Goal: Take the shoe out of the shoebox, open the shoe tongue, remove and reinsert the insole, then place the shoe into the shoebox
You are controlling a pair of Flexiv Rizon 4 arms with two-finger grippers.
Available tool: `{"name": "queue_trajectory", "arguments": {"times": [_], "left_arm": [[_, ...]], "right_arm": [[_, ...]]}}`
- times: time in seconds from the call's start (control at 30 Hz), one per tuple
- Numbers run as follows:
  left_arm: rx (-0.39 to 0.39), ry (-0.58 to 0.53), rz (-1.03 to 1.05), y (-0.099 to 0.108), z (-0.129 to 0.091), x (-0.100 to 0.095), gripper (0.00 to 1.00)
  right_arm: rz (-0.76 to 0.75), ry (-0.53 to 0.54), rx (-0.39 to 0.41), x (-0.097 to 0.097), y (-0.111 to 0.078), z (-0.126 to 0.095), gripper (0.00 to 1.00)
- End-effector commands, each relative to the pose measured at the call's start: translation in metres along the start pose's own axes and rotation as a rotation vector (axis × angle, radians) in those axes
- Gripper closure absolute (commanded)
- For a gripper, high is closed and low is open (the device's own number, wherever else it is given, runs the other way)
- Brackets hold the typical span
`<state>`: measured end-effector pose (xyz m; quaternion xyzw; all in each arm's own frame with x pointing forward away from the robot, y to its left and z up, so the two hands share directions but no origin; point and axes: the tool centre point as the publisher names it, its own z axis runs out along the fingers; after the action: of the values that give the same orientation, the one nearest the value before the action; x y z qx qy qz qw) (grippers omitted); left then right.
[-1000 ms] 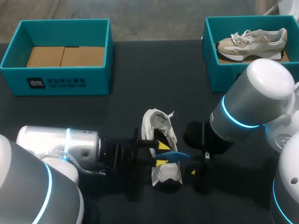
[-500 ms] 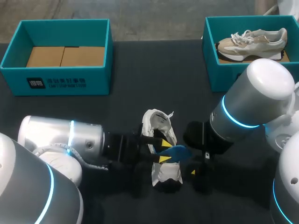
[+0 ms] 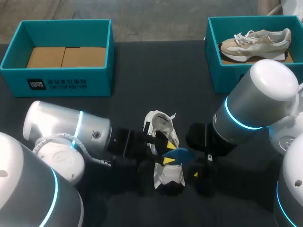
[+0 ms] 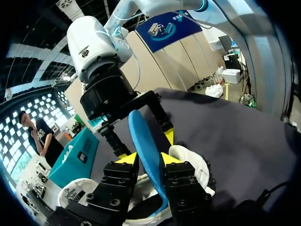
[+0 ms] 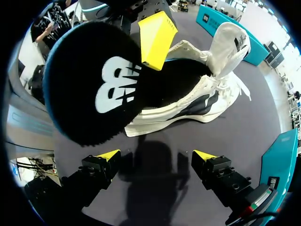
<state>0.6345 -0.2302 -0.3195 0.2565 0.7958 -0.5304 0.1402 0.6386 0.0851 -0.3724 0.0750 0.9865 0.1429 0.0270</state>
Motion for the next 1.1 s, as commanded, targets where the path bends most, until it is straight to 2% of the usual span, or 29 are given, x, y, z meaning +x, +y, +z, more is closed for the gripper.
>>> {"name": "queue_trajectory", "arguments": {"times": [0.03,0.13,0.5,0.73,1.0,1.1], "left_arm": [[-0.009,0.038,-0.015,0.0,0.0,0.0,0.7],[-0.001,0.052,-0.036,0.0,0.0,0.003,0.69],[-0.066,0.038,-0.058,0.005,0.005,0.019,0.7],[-0.102,0.041,-0.074,0.011,0.01,0.018,0.7],[-0.119,0.035,-0.094,0.019,0.017,0.018,0.74],[-0.118,0.028,-0.095,0.021,0.019,0.017,0.82]], "right_arm": [[0.0,-0.002,-0.001,0.001,0.0,0.002,0.0],[0.0,-0.002,-0.001,0.001,0.0,0.002,0.0],[0.0,-0.002,-0.001,0.001,0.0,0.002,0.0],[0.0,-0.002,-0.001,0.001,0.0,0.002,0.0],[0.0,-0.002,-0.001,0.001,0.0,0.002,0.0],[0.0,-0.002,-0.001,0.001,0.0,0.002,0.0]]}}
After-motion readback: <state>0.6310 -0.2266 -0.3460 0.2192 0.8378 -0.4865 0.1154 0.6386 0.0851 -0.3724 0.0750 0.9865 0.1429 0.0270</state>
